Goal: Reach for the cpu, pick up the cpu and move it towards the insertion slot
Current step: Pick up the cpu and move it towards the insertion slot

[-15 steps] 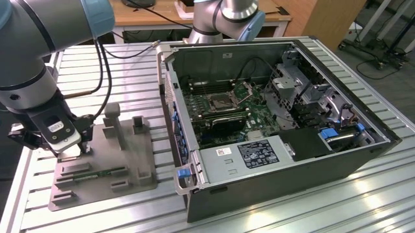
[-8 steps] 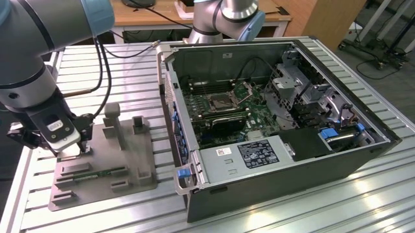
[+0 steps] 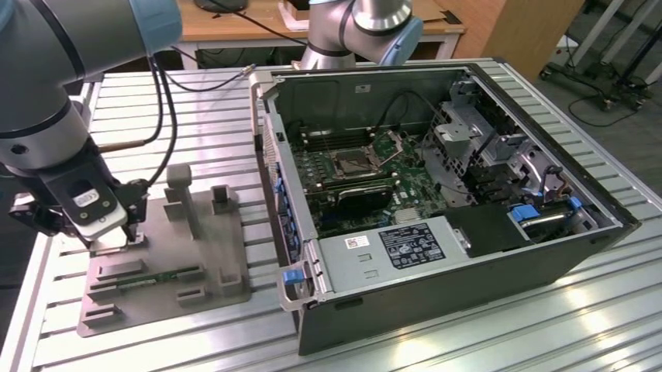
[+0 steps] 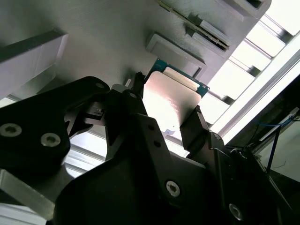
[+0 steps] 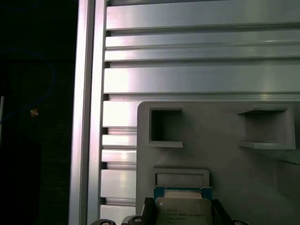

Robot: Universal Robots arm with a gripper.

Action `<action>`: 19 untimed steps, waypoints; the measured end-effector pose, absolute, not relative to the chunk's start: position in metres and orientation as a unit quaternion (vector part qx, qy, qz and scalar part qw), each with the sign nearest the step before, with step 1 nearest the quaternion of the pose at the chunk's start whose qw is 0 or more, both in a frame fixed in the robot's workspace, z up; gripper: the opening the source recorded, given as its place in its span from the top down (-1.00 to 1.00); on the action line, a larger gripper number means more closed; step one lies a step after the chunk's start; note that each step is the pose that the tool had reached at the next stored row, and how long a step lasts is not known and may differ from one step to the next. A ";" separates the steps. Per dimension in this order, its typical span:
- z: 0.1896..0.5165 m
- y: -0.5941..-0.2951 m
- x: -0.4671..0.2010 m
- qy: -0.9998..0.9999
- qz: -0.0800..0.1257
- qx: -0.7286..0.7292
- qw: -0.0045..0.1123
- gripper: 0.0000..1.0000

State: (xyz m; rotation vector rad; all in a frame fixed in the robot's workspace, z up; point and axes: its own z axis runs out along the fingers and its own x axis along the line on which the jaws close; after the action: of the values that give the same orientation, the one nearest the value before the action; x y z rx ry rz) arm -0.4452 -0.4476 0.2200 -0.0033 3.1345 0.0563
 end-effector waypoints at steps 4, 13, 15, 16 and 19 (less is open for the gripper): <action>0.222 -0.448 -0.445 1.000 0.018 -0.001 0.003 -0.09; 0.227 -0.448 -0.445 1.000 0.018 -0.001 0.003 -0.09; 0.228 -0.448 -0.445 1.000 0.018 -0.001 0.002 -0.09; 0.228 -0.448 -0.445 1.000 0.018 -0.001 0.002 -0.09; 0.230 -0.448 -0.445 1.000 0.018 -0.001 0.002 -0.09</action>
State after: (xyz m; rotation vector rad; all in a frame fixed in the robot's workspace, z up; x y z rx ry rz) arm -0.4451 -0.4476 0.2297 -0.0032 3.1366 0.0563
